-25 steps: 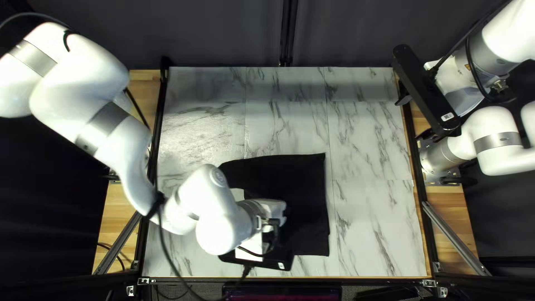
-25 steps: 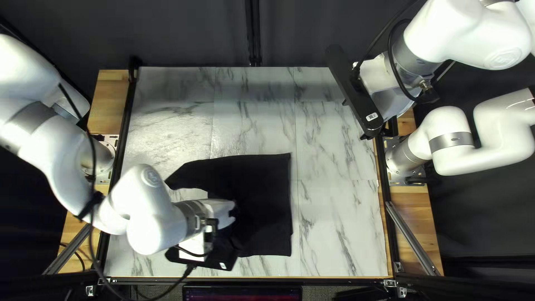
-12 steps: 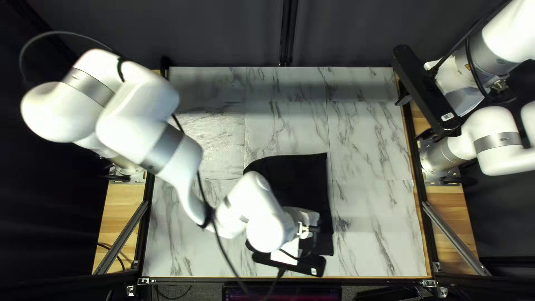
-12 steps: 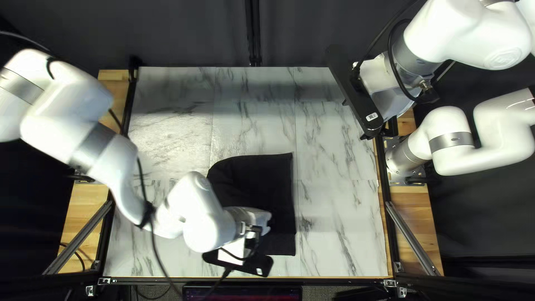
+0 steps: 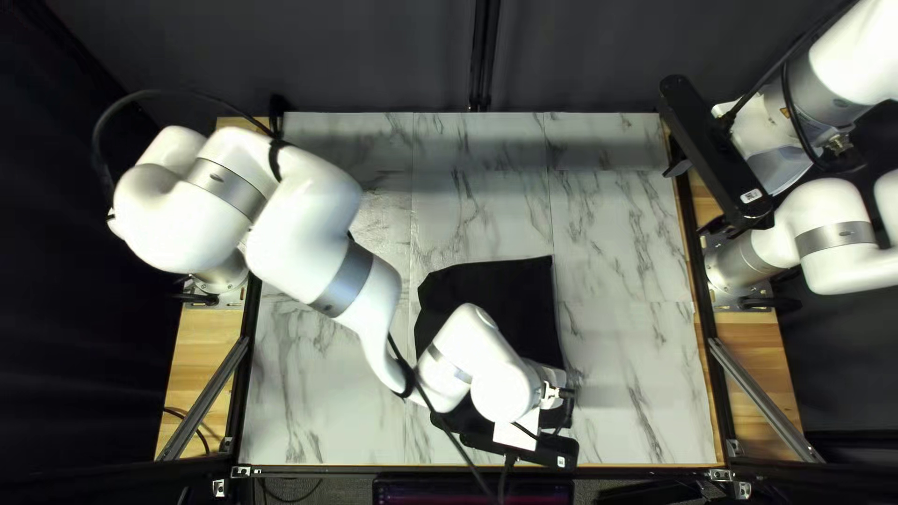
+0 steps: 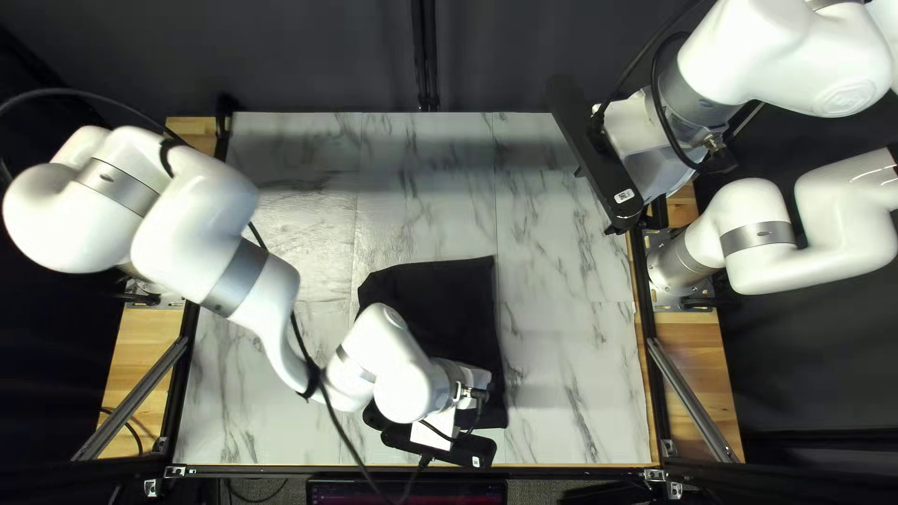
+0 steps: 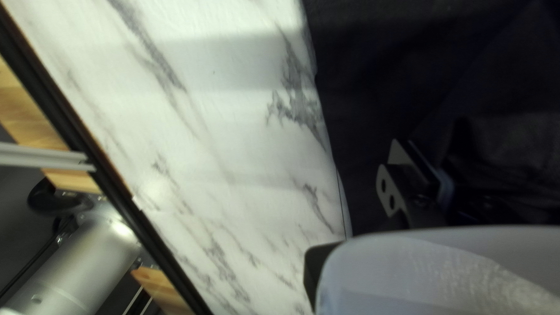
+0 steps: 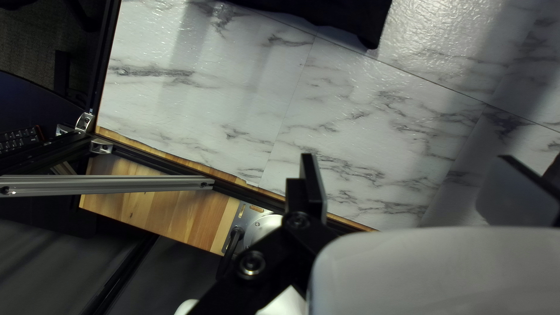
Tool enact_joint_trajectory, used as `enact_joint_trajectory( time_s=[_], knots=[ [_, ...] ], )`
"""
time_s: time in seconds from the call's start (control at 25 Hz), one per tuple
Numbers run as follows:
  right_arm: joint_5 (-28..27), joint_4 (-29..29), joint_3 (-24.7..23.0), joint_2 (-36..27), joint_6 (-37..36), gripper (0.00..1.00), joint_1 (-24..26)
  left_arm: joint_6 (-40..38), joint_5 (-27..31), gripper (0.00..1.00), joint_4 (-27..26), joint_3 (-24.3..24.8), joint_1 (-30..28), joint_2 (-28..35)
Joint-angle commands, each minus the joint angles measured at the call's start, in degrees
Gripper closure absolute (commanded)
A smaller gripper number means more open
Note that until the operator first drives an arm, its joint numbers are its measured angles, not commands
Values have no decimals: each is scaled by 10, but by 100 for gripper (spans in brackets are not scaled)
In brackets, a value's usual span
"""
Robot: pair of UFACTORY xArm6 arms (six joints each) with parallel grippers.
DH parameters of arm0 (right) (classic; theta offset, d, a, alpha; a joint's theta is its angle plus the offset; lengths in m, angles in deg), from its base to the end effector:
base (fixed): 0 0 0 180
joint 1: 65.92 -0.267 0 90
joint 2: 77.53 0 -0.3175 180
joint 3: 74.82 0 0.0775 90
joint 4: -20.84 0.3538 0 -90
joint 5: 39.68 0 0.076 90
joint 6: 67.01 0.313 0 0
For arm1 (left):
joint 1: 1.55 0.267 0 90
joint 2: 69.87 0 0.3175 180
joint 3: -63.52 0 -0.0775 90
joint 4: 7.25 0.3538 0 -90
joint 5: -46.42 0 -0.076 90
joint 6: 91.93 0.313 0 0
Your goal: Fold t-shirt
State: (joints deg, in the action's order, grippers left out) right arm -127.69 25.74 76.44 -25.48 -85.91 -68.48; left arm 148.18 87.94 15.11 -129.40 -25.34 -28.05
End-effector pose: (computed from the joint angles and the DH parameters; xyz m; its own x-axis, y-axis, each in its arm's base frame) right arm 0.2753 0.0388 0.3593 0.9084 0.3609 0.2110 0.3725 -0.9279 -0.0169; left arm 0.6841 -0.2390 0.0597 -0.1258 -0.9759 -0.1783 -0.9329 0.1775 -0.3132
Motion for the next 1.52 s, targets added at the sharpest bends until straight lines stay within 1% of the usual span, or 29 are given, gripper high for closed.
enact_joint_trajectory(
  time_s=[0.04, 0.08, 0.24, 0.36, 0.56, 0.68, 0.76, 0.84, 0.88, 0.92, 0.96, 1.04, 1.08, 1.16, 1.24, 1.28, 1.32, 1.36, 1.44, 1.48, 1.52],
  knots=[
    [0, 0, 0, 0, 0, 0, 0, 14, 3, 18, -18, -13, 0, -10],
    [0, 0, 0, 0, 0, 0, 0, 17, 6, 0, -23, -17, 1, -13],
    [0, 0, 0, 0, 0, 0, 0, 19, 35, 0, -35, -36, -2, -16],
    [0, 0, 0, 0, 0, 0, 0, 6, 54, 0, -28, -25, -3, 5],
    [0, 0, 0, 0, 0, 0, 0, -43, 74, 0, 6, 37, -7, 79],
    [0, 0, 0, 0, 0, 0, 0, -78, 84, 0, 29, 83, -14, 132],
    [0, 0, 0, 0, 0, 0, 0, -118, 90, 0, 51, 135, -22, 182],
    [0, 0, 0, 0, 0, 0, 0, -168, 97, 0, 73, 205, -31, 244],
    [0, 0, 0, 0, 0, 0, 0, -182, 100, 0, 78, 218, -34, 256],
    [0, 0, 0, 0, 0, 0, 0, -217, 106, 0, 90, 260, -42, 292],
    [0, 0, 0, 0, 0, 0, 0, -238, 110, 0, 96, 284, -48, 311],
    [0, 0, 0, 0, 0, 0, 0, -322, 121, 0, 117, 359, -72, 368],
    [0, 0, 0, 0, 0, 0, 0, -344, 124, 0, 123, 373, -78, 378],
    [0, 0, 0, 0, 0, 0, 0, -453, 116, 0, 152, 445, -106, 412],
    [0, 0, 0, 0, 0, 0, 0, -544, 104, 0, 178, 492, -129, 424],
    [0, 0, 0, 0, 0, 0, 0, -572, 102, 0, 186, 502, -138, 425],
    [0, 0, 0, 0, 0, 0, 0, -622, 101, 0, 200, 514, -157, 423],
    [0, 0, 0, 0, 0, 0, 0, -645, 103, 0, 207, 516, -168, 419],
    [0, 0, 0, 0, 0, 0, 0, -720, 117, 0, 223, 508, -211, 395],
    [0, 0, 0, 0, 0, 0, 0, -742, 120, 0, 228, 501, -223, 383],
    [0, 0, 0, 0, 0, 0, 0, -778, 125, 0, 238, 487, -241, 359]
  ],
)
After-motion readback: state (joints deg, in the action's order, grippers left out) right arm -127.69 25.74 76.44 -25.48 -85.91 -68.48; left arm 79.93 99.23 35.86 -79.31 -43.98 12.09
